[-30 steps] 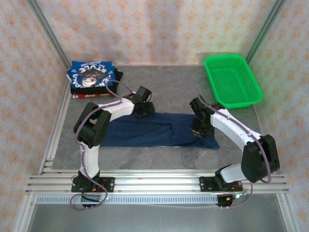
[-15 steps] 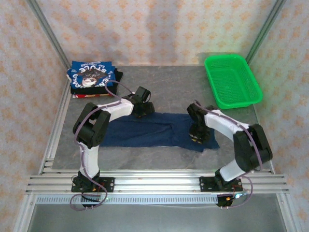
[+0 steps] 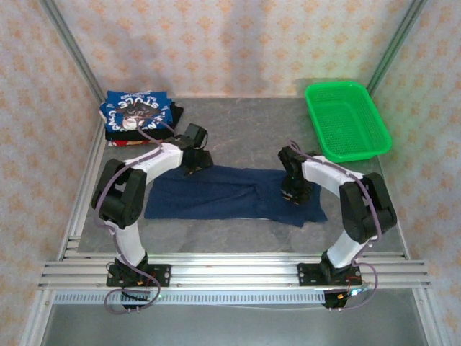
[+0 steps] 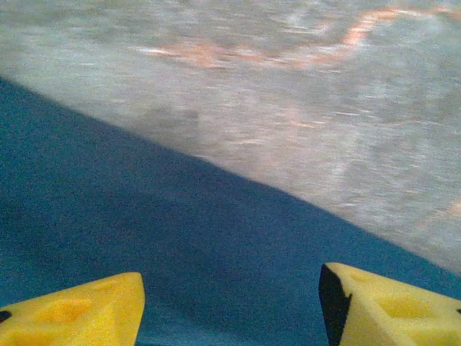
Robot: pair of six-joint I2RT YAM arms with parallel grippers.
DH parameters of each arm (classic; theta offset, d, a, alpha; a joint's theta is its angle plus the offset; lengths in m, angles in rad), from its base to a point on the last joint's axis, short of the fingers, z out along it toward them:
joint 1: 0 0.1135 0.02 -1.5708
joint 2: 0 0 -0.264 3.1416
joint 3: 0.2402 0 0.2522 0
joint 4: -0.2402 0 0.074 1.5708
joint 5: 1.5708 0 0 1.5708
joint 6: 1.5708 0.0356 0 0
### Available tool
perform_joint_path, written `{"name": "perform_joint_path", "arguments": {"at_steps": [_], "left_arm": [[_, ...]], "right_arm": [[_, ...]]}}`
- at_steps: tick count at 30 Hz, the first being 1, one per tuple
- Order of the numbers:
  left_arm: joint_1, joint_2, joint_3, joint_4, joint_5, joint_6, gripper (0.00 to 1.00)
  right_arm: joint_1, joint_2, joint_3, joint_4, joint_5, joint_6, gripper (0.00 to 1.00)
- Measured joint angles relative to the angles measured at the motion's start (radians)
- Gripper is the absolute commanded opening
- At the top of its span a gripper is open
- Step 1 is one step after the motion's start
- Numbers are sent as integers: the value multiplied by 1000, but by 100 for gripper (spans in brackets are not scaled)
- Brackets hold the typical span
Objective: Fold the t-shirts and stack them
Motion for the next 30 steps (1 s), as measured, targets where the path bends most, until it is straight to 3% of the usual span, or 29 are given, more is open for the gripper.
{"name": "perform_joint_path", "arguments": {"at_steps": [8,14,17,19,22,24,27,30], "left_arm": [[53,2,-105,-18,-104,35,65],[53,-104,-247,7,-125,21,65],[52,-204,-356,5,-94,-27,65],[46,-275,-421,5,-49,-77,66],[13,-356,-472,-26,34,-152,66],[-19,-390,-478,-72,95,-187,67],[-55,-461,-460,-164,160,-216,69],[-35,-544,-394,-250,174,-220,69]], "right_arm": [[-1,161,152,-14,79,6,32],[-26,392,480,-69,140,-15,38],[-41,584,790,-123,149,-47,41],[-45,755,1092,-179,134,-80,47],[-46,1009,1553,-194,47,-121,53],[-46,1100,1713,-159,-11,-131,58],[-48,1093,1699,-100,-86,-145,64],[-46,989,1528,-43,-123,-178,71]]}}
